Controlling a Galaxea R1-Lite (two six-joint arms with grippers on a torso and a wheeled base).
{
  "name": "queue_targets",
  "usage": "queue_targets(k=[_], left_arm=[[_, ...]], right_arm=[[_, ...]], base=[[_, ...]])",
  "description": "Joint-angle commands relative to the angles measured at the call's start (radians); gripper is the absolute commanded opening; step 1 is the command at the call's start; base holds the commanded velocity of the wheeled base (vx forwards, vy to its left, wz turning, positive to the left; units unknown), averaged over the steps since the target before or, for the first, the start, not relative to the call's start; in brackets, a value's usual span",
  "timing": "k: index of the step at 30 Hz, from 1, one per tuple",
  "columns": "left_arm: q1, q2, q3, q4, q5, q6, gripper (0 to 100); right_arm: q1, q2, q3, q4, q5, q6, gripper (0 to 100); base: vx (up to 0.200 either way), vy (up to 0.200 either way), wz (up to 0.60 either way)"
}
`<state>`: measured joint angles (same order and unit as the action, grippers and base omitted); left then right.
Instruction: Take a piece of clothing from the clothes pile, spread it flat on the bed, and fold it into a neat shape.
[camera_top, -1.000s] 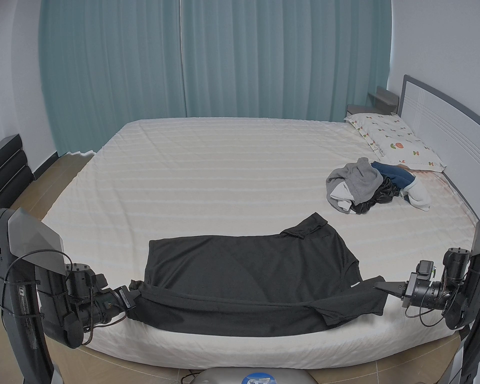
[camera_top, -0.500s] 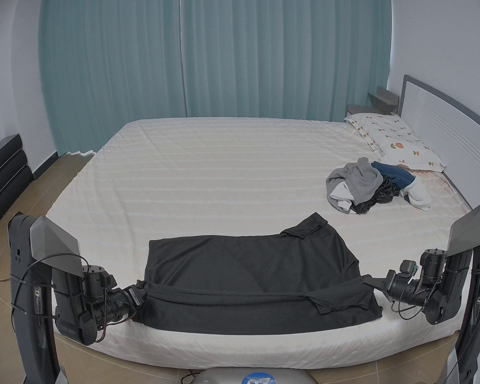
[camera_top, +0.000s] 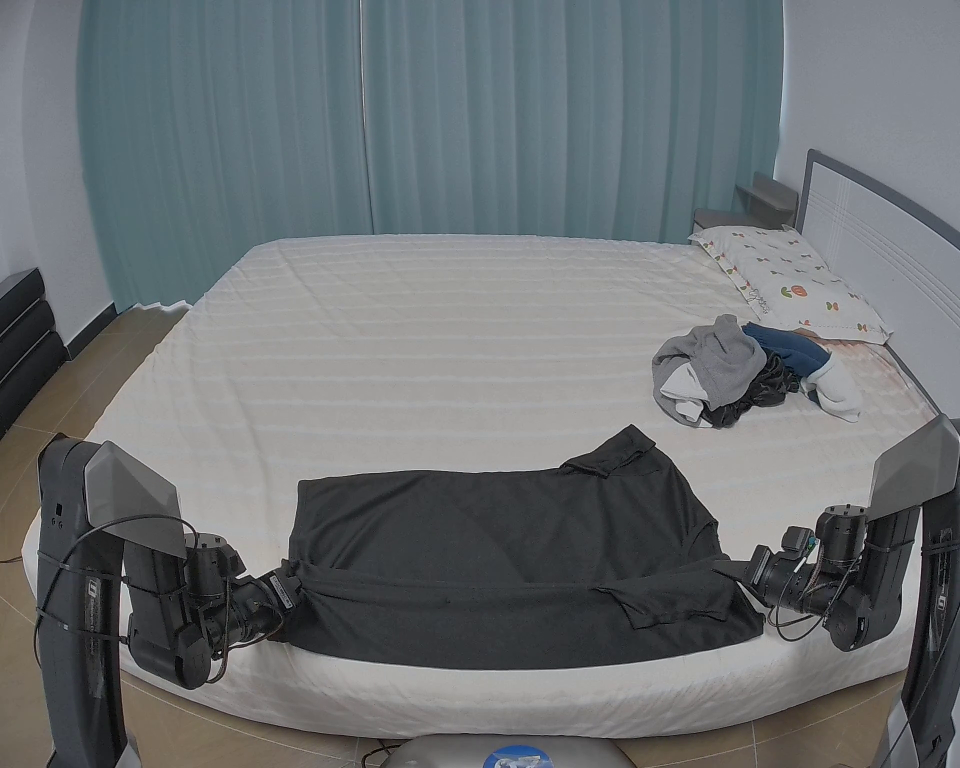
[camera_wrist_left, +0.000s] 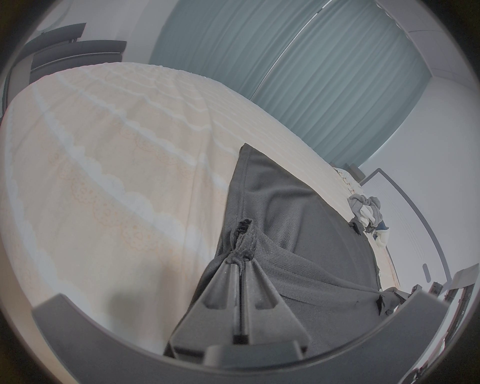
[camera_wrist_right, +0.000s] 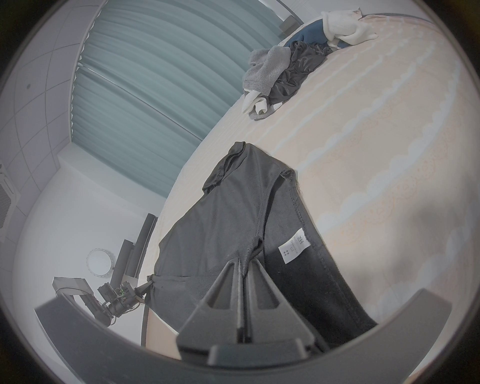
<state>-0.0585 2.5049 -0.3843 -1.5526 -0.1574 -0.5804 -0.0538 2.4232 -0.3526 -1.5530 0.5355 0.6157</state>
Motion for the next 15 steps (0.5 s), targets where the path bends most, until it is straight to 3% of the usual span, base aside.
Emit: queue_targets(k=[1, 5, 6, 7, 13, 15], left_arm=[[-0.003, 0.008, -0.005, -0.018, -0.001, -0.002, 0], [-0.003, 0.005, -0.007, -0.018, 0.001, -0.015, 0], [-0.003, 0.002, -0.007, -0.018, 0.006, -0.032, 0], [-0.003, 0.002, -0.01, -0.018, 0.016, -0.049, 100], [0.009, -0.037, -0.038, -0.018, 0.065, -0.13, 100], [0.023, -0.069, -0.053, -0.018, 0.067, -0.187, 100]], right_arm=[[0.002, 0.02, -0.009, -0.01, -0.006, -0.001, 0], [0.006, 0.045, -0.039, -0.01, -0.042, 0.006, 0], [0.006, 0.047, -0.039, -0.01, -0.043, 0.007, 100], [0.006, 0.047, -0.039, -0.01, -0.042, 0.009, 100], [-0.001, 0.047, -0.032, -0.01, -0.042, 0.015, 100], [-0.004, 0.039, -0.036, -0.01, -0.045, 0.078, 100]], base=[[0.0, 0.0, 0.0], [0.0, 0.0, 0.0], [0.0, 0.0, 0.0], [0.0, 0.0, 0.0], [0.0, 0.0, 0.0], [0.0, 0.0, 0.0]])
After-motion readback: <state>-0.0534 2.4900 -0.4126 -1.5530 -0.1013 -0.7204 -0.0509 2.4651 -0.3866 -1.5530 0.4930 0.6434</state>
